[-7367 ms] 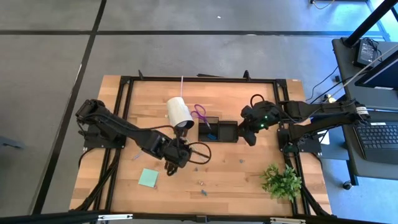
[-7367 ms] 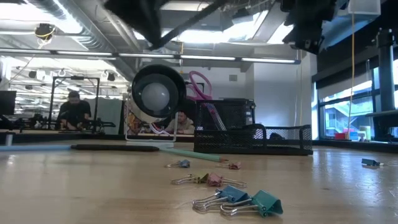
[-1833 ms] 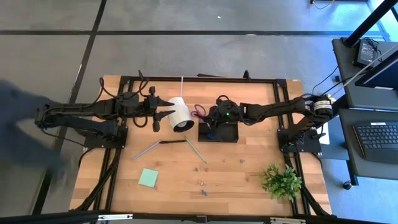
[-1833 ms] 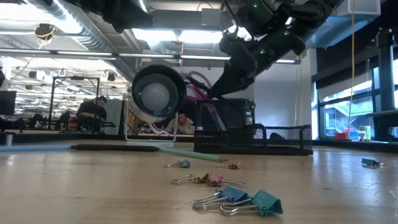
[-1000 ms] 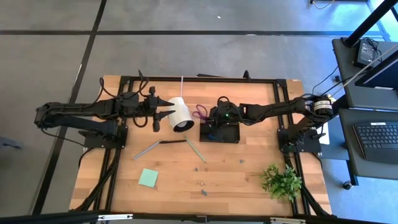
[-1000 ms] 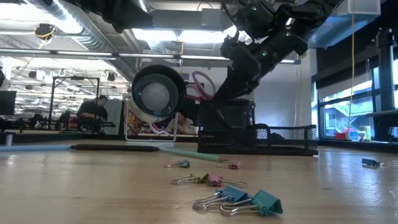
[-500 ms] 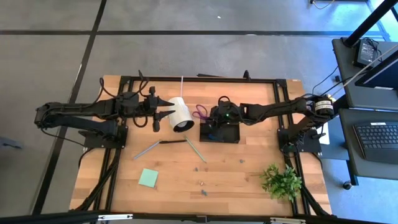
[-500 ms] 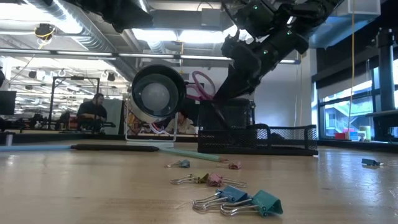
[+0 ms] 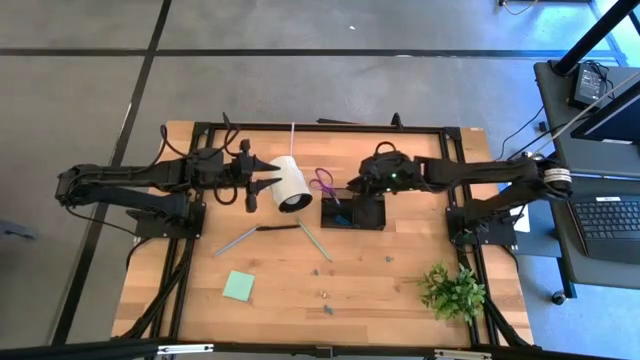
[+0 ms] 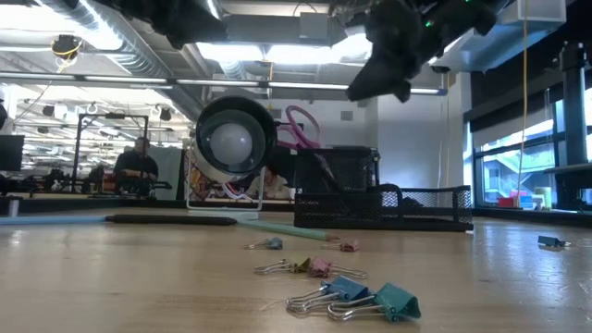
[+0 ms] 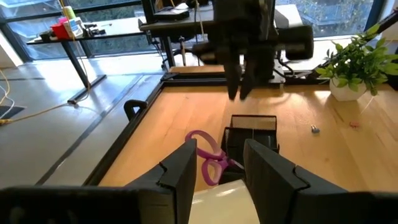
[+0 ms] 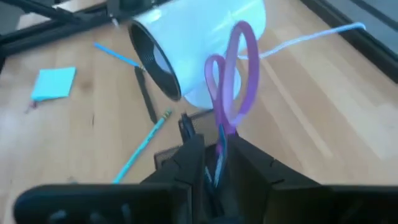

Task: Pick and place office supplies into organizer
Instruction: Put the blue pencil into the black desk organizer

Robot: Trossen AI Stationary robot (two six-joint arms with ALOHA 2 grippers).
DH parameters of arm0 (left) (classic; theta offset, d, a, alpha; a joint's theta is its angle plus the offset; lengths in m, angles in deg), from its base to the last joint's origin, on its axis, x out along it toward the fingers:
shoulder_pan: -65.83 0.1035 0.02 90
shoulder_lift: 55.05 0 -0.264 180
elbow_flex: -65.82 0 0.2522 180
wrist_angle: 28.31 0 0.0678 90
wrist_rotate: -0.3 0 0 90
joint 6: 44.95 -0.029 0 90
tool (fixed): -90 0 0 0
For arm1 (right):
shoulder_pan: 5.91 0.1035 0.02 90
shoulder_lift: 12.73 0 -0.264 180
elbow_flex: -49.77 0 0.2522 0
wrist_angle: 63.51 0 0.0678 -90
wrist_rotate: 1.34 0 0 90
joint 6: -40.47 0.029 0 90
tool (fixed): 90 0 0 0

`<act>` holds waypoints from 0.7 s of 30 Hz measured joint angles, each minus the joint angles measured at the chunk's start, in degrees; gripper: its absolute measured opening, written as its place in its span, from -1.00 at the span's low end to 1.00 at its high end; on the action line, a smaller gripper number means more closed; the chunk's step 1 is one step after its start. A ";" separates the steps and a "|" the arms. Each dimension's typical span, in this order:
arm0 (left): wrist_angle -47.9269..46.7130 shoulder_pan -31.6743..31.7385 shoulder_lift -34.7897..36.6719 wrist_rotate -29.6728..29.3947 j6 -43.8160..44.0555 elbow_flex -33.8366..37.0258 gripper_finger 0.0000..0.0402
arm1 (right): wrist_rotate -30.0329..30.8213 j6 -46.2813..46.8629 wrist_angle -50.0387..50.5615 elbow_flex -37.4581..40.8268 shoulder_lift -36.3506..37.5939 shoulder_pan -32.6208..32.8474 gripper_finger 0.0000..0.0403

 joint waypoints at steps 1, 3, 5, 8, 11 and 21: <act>-0.36 -0.04 0.00 0.10 -0.02 0.00 -0.37 | -0.02 0.60 0.92 0.00 0.82 0.00 -0.63; -1.41 -0.04 0.00 0.23 0.00 0.00 -0.36 | -0.01 1.03 3.20 0.00 2.22 0.00 -0.63; -2.31 -0.04 0.00 0.23 0.90 0.00 -0.37 | -0.03 1.18 5.29 0.00 2.99 0.00 -0.63; -4.42 -0.30 0.00 1.64 3.17 -0.02 -0.36 | -0.01 2.45 7.07 0.00 3.37 0.00 -0.63; -7.71 -2.01 0.00 2.22 3.66 -0.02 -0.36 | -0.01 3.22 7.18 0.00 3.35 0.00 -0.63; -21.58 -11.48 -1.04 -0.08 18.25 -0.02 -0.33 | -0.02 3.17 7.17 0.00 3.33 0.01 -0.63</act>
